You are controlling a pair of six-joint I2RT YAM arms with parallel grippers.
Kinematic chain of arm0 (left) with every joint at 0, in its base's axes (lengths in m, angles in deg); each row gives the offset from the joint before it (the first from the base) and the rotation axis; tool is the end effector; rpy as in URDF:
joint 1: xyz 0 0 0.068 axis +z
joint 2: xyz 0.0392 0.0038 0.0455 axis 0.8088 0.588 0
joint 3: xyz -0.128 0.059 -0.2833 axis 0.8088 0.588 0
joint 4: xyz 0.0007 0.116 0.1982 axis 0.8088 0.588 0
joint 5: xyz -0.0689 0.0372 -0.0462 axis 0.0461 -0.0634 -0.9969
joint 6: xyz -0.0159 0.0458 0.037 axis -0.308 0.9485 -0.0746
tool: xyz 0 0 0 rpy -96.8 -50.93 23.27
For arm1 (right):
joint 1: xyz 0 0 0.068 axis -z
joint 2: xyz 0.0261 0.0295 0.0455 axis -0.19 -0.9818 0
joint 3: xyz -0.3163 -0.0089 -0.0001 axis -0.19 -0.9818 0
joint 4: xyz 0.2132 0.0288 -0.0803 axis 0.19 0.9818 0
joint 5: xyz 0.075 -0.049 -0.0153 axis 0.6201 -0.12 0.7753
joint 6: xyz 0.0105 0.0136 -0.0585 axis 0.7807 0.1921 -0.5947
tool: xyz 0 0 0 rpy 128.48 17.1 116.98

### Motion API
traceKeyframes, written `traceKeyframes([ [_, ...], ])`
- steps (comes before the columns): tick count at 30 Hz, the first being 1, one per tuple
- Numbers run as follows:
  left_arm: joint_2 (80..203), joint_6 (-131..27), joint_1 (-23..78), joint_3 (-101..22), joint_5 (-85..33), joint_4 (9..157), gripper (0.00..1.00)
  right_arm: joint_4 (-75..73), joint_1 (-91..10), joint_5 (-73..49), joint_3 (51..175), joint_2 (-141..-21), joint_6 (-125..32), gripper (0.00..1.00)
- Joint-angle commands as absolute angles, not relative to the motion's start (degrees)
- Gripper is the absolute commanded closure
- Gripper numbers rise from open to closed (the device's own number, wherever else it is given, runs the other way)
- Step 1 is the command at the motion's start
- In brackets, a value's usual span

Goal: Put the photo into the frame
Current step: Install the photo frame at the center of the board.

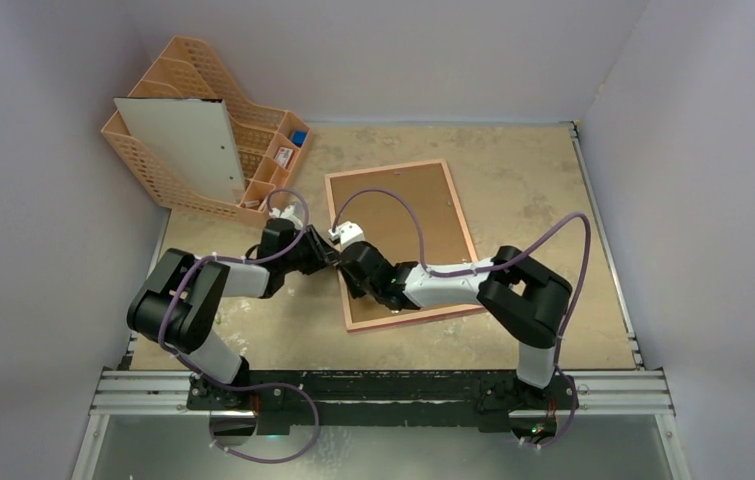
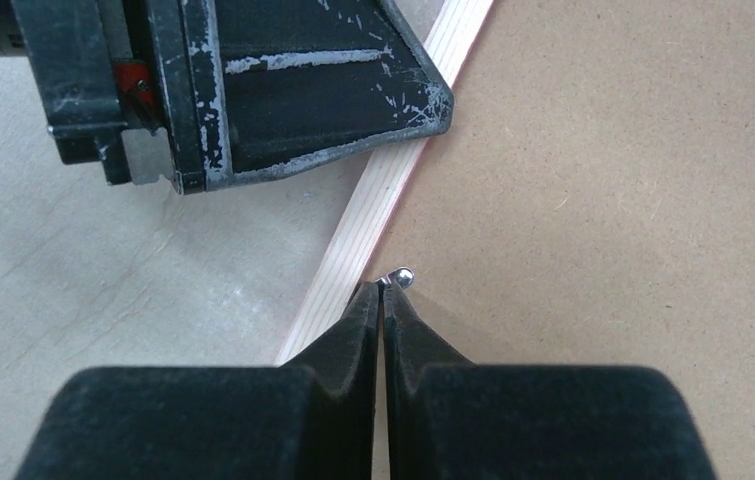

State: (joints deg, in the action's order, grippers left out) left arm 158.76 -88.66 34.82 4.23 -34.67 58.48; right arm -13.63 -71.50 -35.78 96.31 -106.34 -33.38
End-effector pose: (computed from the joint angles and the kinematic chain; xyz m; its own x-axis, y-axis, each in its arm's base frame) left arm 0.2539 -0.1020 0.1891 -0.7745 -0.4891 -0.4012 -0.0722 0.6984 -0.7120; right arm 0.2025 0.3328 0.2269 -0.5152 -0.2498 -0.8199 -0.5858 0.8009 0.1241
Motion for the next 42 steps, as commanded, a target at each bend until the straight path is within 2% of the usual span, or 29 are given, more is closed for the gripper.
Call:
traceKeyframes([
  [1, 160.97, -85.20, 34.56, 7.51, -31.87, 68.16, 0.73, -11.53, -72.12, -35.55, 95.82, -112.09, -29.87, 0.98],
  [10, 161.28, -86.07, 34.56, 8.75, -32.75, 66.59, 0.74, -25.56, -72.01, -31.04, 90.81, -108.38, -16.43, 1.00],
  [25, 162.36, -88.33, 34.56, 11.45, -35.67, 61.58, 0.88, -30.64, -71.70, -31.94, 89.42, -109.35, -4.43, 1.00],
  [29, 162.18, -88.35, 34.48, 11.60, -35.20, 61.78, 0.88, -32.70, -70.43, -31.76, 86.68, -107.18, -0.96, 1.00],
  [33, 161.25, -88.03, 34.55, 11.64, -34.12, 62.97, 0.87, -38.38, -67.31, -26.38, 83.30, -104.98, 2.72, 0.98],
  [37, 159.64, -86.65, 34.56, 11.54, -32.77, 65.72, 0.83, -41.74, -65.40, -21.43, 82.80, -104.78, 5.38, 0.94],
  [42, 158.29, -85.60, 34.56, 11.34, -31.87, 68.20, 0.83, -41.40, -65.35, -22.01, 84.11, -105.40, 5.99, 0.92],
])
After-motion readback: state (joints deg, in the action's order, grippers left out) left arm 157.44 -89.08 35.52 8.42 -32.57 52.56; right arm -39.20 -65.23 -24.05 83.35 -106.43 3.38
